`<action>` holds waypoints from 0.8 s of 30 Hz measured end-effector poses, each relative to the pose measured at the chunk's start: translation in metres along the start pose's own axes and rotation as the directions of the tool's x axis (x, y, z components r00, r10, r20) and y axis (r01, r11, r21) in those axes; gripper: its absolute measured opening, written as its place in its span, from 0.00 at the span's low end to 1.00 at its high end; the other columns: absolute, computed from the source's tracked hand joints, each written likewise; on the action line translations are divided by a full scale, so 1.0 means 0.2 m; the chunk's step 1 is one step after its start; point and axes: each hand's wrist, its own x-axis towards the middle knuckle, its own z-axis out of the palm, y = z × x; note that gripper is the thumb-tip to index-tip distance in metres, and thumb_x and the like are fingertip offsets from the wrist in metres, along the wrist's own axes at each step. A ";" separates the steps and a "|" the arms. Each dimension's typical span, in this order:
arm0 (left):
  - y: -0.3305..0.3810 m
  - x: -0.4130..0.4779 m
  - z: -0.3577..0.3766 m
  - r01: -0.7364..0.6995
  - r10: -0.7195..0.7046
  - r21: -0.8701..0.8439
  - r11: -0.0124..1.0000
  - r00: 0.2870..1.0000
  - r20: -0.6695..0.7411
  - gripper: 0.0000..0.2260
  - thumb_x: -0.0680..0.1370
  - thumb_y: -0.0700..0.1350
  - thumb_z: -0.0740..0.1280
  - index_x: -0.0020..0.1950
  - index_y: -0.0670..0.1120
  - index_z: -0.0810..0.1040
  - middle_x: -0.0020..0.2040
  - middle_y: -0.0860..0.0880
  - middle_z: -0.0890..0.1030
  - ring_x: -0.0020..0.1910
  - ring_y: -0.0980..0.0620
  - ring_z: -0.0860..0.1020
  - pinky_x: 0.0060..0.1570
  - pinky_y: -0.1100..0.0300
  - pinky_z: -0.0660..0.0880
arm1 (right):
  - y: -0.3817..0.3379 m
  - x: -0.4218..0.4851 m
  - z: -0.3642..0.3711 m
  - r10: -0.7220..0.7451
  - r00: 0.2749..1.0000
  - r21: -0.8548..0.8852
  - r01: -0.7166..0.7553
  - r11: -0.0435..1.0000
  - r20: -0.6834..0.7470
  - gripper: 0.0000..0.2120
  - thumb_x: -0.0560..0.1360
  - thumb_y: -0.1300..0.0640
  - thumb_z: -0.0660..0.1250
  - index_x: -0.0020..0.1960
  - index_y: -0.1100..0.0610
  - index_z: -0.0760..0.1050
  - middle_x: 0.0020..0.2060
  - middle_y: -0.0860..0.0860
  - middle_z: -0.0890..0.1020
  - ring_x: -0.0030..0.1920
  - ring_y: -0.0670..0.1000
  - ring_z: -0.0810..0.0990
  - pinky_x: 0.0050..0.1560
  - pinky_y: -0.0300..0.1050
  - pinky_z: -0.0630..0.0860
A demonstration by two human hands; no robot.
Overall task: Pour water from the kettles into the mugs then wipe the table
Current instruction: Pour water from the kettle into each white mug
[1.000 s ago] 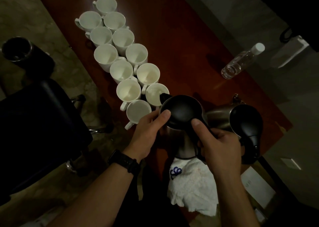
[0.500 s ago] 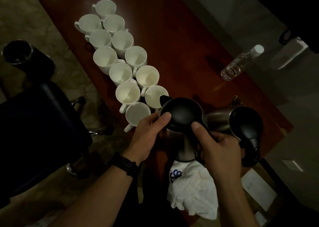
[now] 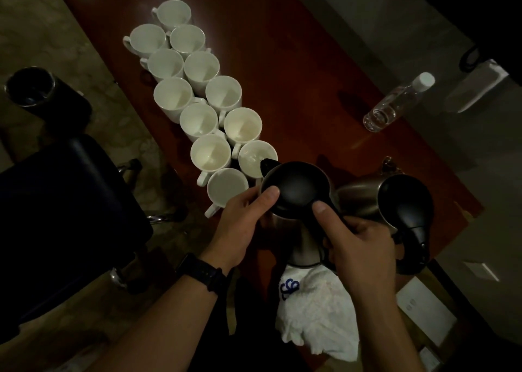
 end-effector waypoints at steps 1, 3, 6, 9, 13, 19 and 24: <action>0.00 0.00 0.00 0.006 -0.006 -0.002 1.000 1.000 -0.001 0.26 0.64 0.69 0.77 0.55 0.55 0.87 0.56 0.49 0.87 0.57 0.51 0.85 0.50 0.64 0.80 | 0.00 0.00 0.00 -0.003 1.000 -0.002 0.003 1.000 -0.001 0.38 0.61 0.23 0.66 0.30 0.62 0.75 0.25 0.61 0.76 0.26 0.63 0.74 0.30 0.55 0.70; 0.00 0.00 0.00 0.009 -0.009 -0.007 1.000 1.000 -0.003 0.27 0.64 0.69 0.77 0.56 0.55 0.87 0.57 0.48 0.87 0.58 0.50 0.85 0.51 0.63 0.80 | 0.00 0.01 0.00 -0.006 1.000 -0.002 0.006 1.000 -0.003 0.40 0.61 0.22 0.66 0.30 0.63 0.75 0.25 0.62 0.76 0.27 0.65 0.74 0.30 0.54 0.70; 0.00 0.00 0.00 0.007 -0.007 0.000 1.000 1.000 -0.003 0.27 0.65 0.69 0.77 0.57 0.55 0.86 0.58 0.48 0.87 0.59 0.50 0.84 0.52 0.62 0.81 | 0.00 0.01 0.00 -0.003 1.000 -0.001 0.003 1.000 0.001 0.46 0.57 0.17 0.65 0.30 0.64 0.74 0.25 0.63 0.75 0.28 0.66 0.74 0.29 0.58 0.72; 0.00 0.00 0.00 0.005 -0.005 -0.009 1.000 1.000 -0.007 0.25 0.66 0.68 0.77 0.56 0.55 0.87 0.57 0.48 0.87 0.58 0.51 0.85 0.51 0.63 0.80 | 0.00 0.01 0.00 -0.006 1.000 -0.005 0.006 1.000 0.008 0.49 0.54 0.14 0.62 0.31 0.64 0.75 0.25 0.62 0.76 0.29 0.66 0.75 0.30 0.61 0.73; 0.01 0.00 0.01 0.017 -0.017 -0.001 1.000 1.000 -0.023 0.18 0.70 0.63 0.74 0.55 0.56 0.87 0.56 0.48 0.87 0.57 0.52 0.85 0.50 0.64 0.80 | 0.00 0.01 0.00 -0.022 1.000 -0.006 0.022 1.000 0.009 0.49 0.55 0.14 0.62 0.30 0.64 0.74 0.25 0.63 0.75 0.29 0.66 0.74 0.30 0.61 0.73; 0.00 0.01 0.01 0.022 -0.022 -0.005 1.000 1.000 -0.018 0.18 0.70 0.64 0.75 0.55 0.56 0.87 0.55 0.50 0.87 0.56 0.53 0.85 0.48 0.65 0.80 | 0.02 0.02 -0.01 -0.018 1.000 0.005 0.018 1.000 -0.004 0.43 0.60 0.21 0.66 0.30 0.64 0.74 0.26 0.63 0.75 0.29 0.66 0.74 0.32 0.52 0.69; -0.01 0.01 0.01 0.002 -0.002 -0.017 1.000 1.000 -0.005 0.25 0.66 0.68 0.77 0.56 0.56 0.87 0.56 0.50 0.87 0.57 0.52 0.85 0.49 0.64 0.80 | 0.02 0.02 -0.01 -0.014 1.000 0.006 0.014 1.000 -0.002 0.39 0.62 0.23 0.67 0.30 0.62 0.74 0.25 0.62 0.75 0.27 0.64 0.74 0.32 0.52 0.69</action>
